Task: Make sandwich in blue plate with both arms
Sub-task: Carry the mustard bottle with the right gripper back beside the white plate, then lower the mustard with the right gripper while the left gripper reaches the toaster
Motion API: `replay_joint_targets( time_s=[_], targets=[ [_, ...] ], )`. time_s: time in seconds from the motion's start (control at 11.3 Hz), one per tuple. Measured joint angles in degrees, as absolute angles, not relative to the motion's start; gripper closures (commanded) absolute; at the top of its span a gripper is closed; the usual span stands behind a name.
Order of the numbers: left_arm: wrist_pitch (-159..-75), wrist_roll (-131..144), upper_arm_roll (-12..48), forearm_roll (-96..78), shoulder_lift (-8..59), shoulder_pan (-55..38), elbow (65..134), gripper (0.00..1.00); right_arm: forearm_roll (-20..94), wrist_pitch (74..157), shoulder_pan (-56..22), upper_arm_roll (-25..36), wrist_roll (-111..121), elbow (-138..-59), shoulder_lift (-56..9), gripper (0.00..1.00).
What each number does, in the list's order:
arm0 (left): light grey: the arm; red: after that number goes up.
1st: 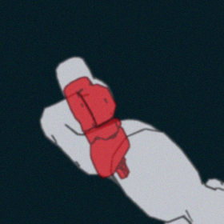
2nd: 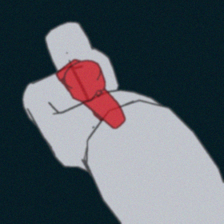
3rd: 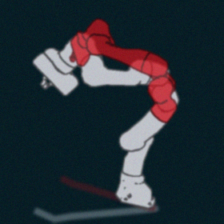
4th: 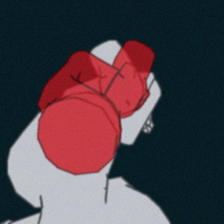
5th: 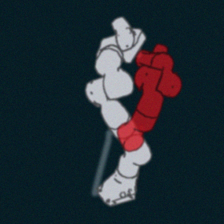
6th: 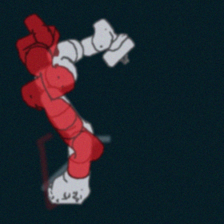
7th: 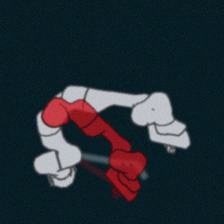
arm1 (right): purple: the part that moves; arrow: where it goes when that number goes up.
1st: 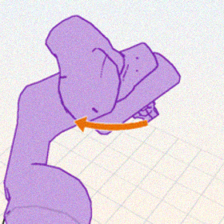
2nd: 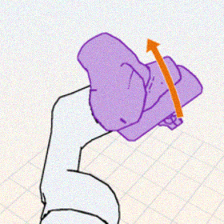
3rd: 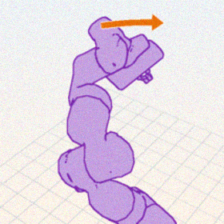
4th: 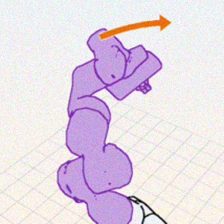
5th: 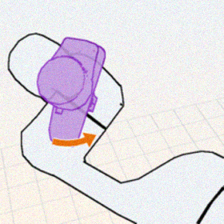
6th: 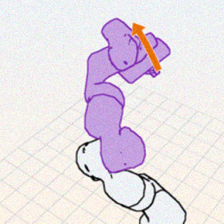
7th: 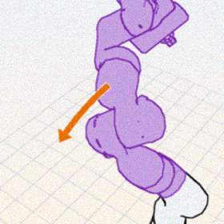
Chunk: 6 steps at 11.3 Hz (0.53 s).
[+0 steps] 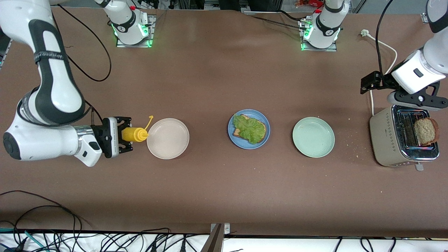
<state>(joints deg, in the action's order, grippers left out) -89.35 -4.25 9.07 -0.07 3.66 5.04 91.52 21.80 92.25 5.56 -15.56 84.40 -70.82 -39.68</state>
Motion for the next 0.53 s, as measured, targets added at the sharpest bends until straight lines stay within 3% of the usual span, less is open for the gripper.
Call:
replay_joint_targets(
  time_s=[0.53],
  targets=[
    [-90.12, -11.08, 7.70, 0.02, 11.35, 19.17, 89.13, 0.00, 39.75, 92.23, 17.35, -17.56, 117.61, -70.33, -55.95, 1.00]
  ],
)
